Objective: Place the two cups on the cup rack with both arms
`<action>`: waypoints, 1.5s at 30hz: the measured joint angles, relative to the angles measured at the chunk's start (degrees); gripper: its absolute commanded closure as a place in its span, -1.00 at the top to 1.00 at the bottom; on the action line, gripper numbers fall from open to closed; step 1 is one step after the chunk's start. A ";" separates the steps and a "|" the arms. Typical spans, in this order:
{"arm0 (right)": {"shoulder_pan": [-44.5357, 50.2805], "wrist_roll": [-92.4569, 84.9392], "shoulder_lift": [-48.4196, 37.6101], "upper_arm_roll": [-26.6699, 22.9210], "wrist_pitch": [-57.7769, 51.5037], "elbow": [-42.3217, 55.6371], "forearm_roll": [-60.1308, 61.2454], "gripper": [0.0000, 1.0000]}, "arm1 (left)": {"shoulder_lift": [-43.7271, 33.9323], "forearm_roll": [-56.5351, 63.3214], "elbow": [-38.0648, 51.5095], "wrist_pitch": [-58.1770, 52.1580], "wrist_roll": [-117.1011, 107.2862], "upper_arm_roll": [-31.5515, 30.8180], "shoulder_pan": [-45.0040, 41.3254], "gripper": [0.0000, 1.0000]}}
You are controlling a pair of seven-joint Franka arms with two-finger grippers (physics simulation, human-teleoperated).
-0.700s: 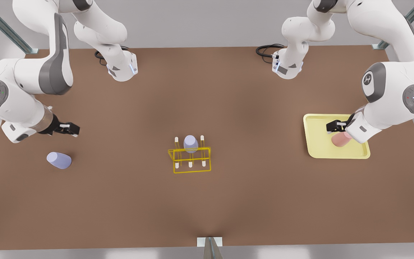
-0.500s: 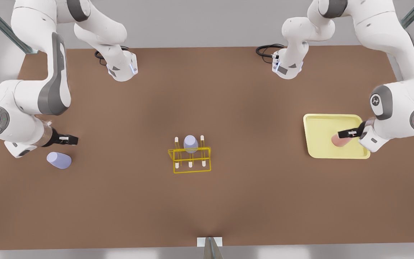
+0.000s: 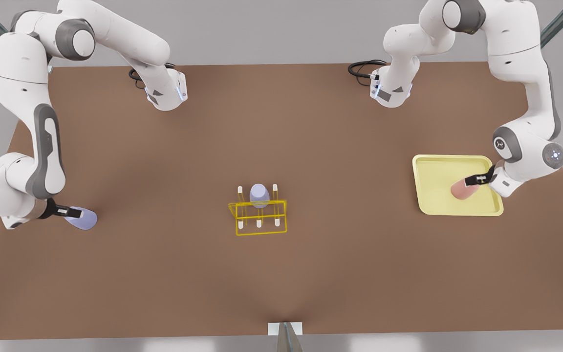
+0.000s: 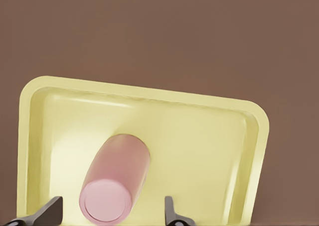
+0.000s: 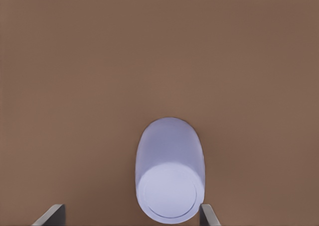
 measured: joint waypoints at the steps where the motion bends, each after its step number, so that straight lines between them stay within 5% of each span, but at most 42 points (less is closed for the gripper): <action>1: -0.20 -1.00 -0.17 -0.03 1.35 -0.57 0.20 1.00 | -0.01 0.00 -1.45 1.20 0.91 0.46 0.06 1.00; 27: 0.17 -15.97 4.88 -2.62 9.23 -5.99 -1.49 1.00 | 7.12 -2.33 -6.15 15.94 13.97 0.35 0.04 1.00; 29: 0.13 -16.46 4.68 -2.57 9.69 -6.42 -1.51 1.00 | 7.29 -2.61 -6.07 16.36 14.36 0.37 0.07 0.72; 32: 0.11 -17.10 4.76 -2.53 10.19 -6.47 -1.52 1.00 | 7.11 -2.76 -6.06 16.81 14.77 0.36 0.03 0.68; 36: -0.05 -18.02 5.10 -2.46 10.58 -6.16 -1.29 0.61 | 6.06 -2.89 -6.01 16.84 15.25 0.36 0.07 0.68; 41: -0.20 -19.30 5.24 -2.42 10.79 -5.73 -0.80 0.44 | 1.78 -2.95 -2.54 12.04 14.44 0.30 -3.27 0.68; 45: -0.05 -20.13 5.52 -2.18 10.60 -4.67 -0.66 0.36 | 3.23 -2.90 10.16 1.95 10.43 -5.18 -7.25 0.68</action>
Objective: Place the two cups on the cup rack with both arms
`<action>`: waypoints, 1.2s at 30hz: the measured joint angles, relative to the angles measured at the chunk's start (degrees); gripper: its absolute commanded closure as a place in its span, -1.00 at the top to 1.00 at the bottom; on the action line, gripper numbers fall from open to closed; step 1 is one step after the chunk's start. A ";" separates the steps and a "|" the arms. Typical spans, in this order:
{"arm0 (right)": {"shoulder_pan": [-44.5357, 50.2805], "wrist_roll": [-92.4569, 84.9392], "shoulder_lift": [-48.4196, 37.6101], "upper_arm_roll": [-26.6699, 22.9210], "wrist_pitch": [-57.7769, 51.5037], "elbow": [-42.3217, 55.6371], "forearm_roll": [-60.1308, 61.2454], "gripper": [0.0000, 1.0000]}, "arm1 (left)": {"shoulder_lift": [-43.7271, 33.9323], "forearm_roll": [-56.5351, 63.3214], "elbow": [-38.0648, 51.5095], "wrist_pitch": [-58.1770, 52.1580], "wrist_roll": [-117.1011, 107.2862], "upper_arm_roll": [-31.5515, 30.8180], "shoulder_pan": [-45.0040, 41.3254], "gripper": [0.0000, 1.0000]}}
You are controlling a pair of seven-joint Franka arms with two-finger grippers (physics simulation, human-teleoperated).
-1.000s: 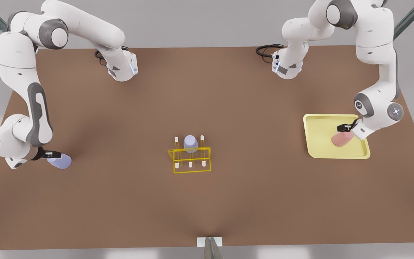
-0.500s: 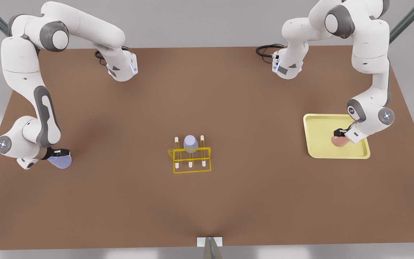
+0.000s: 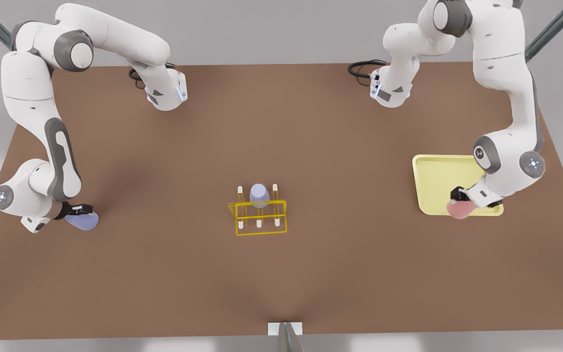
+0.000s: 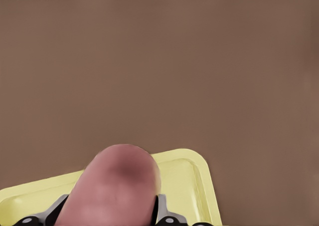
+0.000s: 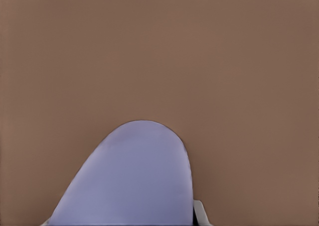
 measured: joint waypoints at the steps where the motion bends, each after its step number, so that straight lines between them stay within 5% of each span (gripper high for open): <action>1: 0.01 -0.10 0.01 0.12 -0.01 0.28 -0.09 0.36 | 1.53 0.01 5.28 -3.15 -1.60 -2.70 -0.46 0.68; 7: -0.03 -0.56 -0.62 1.58 -1.02 1.56 -0.47 0.38 | 16.91 0.27 33.91 -17.82 -16.91 -22.80 -2.85 0.68; 13: 0.12 -1.07 -0.67 5.87 -4.12 5.55 -0.15 0.39 | 28.17 0.25 51.91 -22.41 -35.95 -25.43 -14.88 0.69; 24: 4.41 -1.70 0.04 19.32 -7.04 11.34 0.13 0.40 | 32.56 -2.67 56.48 -16.51 -63.45 -26.28 -23.03 0.71; 26: 7.20 -1.73 0.45 20.17 -7.04 12.79 0.89 0.40 | 33.77 -2.83 57.26 -15.11 -66.88 -26.39 -23.81 0.75; 27: 9.02 -1.74 0.67 20.32 -7.02 13.64 1.61 0.39 | 34.32 -2.90 57.72 -14.44 -68.44 -26.34 -24.35 1.00; 36: 22.06 -1.87 5.14 20.47 -5.66 23.73 7.29 0.40 | 33.04 -1.33 58.00 -15.26 -79.22 -26.16 -20.99 1.00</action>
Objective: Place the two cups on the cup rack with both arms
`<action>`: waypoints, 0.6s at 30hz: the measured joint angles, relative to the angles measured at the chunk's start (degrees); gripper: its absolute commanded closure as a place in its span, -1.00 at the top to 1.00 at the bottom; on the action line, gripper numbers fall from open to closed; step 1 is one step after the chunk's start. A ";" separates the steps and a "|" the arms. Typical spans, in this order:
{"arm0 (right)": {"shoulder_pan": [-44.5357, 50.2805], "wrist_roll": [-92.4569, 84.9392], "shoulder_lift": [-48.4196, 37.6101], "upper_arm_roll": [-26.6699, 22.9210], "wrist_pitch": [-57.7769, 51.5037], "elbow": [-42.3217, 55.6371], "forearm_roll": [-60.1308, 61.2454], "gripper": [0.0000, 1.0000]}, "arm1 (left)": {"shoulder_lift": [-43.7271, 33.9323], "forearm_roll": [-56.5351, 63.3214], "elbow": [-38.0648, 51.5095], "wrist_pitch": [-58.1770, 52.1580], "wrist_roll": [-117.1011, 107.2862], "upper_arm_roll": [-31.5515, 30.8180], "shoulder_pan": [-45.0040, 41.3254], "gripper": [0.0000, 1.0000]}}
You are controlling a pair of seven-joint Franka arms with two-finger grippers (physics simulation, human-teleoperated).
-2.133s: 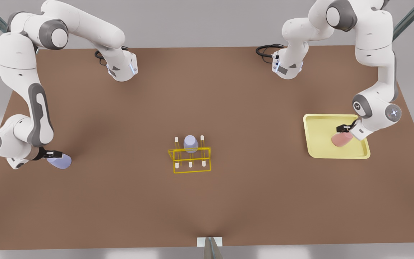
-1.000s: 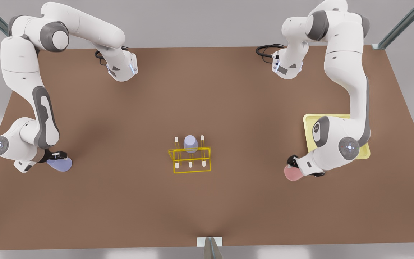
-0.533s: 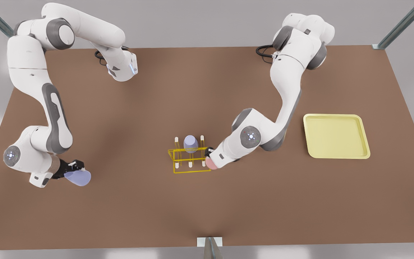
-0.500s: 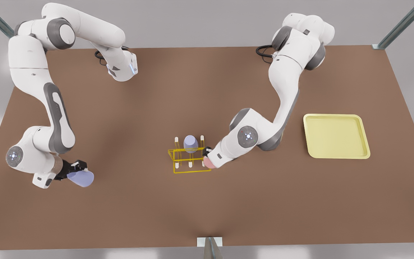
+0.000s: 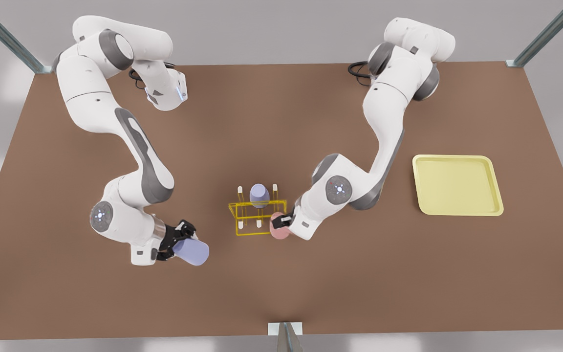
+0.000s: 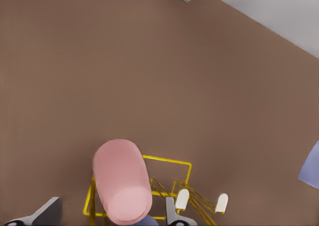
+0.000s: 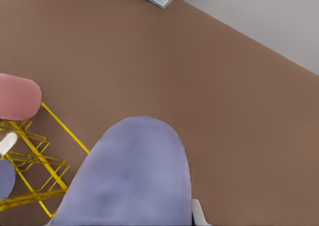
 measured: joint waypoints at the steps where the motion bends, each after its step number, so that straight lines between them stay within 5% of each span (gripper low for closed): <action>1: 1.06 -0.03 0.25 0.00 0.22 0.49 0.60 0.40 | -1.74 1.16 0.03 -2.27 -0.52 -0.02 2.31 1.00; 6: 4.09 -0.18 0.52 0.36 0.51 0.86 2.57 0.40 | -14.14 13.79 0.02 -22.22 6.53 0.10 19.86 1.00; 8: 4.36 -0.25 0.47 0.70 -0.19 0.75 3.11 0.40 | -28.83 16.45 -17.46 -25.48 10.93 2.13 22.17 1.00; 10: 4.44 -0.33 0.45 1.21 -0.98 0.69 3.42 0.40 | -35.91 14.75 -23.70 -29.17 15.11 4.62 22.48 1.00; 18: 3.54 -0.79 0.45 2.82 -6.74 0.67 3.87 0.40 | -37.11 12.72 -25.86 -37.20 30.04 5.77 26.47 1.00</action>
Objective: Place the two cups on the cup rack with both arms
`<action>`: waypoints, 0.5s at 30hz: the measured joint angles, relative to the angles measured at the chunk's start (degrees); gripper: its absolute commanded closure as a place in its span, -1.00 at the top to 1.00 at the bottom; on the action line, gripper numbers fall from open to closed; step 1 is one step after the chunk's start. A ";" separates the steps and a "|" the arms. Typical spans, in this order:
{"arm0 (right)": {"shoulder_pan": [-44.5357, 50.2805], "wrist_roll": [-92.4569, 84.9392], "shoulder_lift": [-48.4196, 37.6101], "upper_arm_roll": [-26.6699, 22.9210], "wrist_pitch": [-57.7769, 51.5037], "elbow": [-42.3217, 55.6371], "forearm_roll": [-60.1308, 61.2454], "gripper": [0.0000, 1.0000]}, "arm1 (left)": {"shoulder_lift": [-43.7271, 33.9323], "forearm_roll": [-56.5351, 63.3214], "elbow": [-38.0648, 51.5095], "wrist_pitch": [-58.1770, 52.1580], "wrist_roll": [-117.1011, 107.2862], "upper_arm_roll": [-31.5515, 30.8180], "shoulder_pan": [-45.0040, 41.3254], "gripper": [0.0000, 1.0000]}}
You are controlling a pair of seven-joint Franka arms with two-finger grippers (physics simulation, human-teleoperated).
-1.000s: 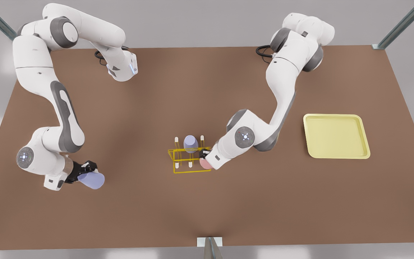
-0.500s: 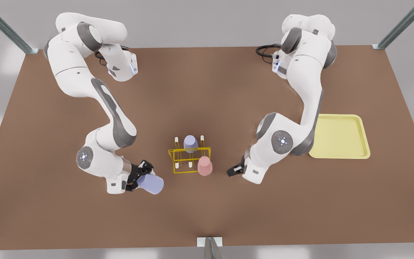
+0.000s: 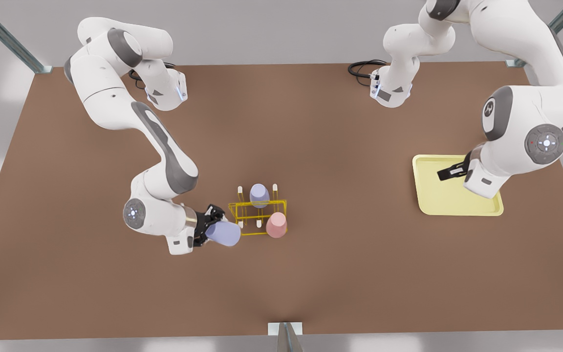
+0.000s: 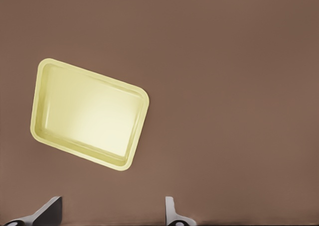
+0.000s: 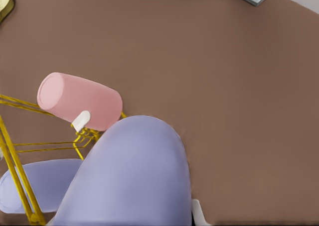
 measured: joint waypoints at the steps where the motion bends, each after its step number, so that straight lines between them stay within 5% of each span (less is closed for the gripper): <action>1: -0.05 -0.09 0.00 0.03 -0.77 0.00 0.27 0.40 | 0.12 -0.04 0.00 -0.43 1.52 0.01 0.33 1.00; 12: 1.53 -1.33 1.19 0.79 -5.31 -0.08 1.94 0.40 | 1.61 -0.14 -0.02 -2.09 13.73 0.00 0.54 1.00; 13: 1.55 -1.42 1.25 0.82 -5.61 -0.09 1.96 0.47 | 1.71 -0.14 -0.02 -2.12 14.51 0.01 0.55 1.00; 14: 1.56 -1.41 1.39 0.85 -5.82 -0.06 1.78 1.00 | 1.77 -0.14 -0.02 -2.15 15.25 0.01 0.57 1.00; 15: 1.56 -1.33 1.50 0.88 -5.94 -0.04 1.47 1.00 | 1.79 -0.12 0.00 -2.16 15.95 0.01 0.61 1.00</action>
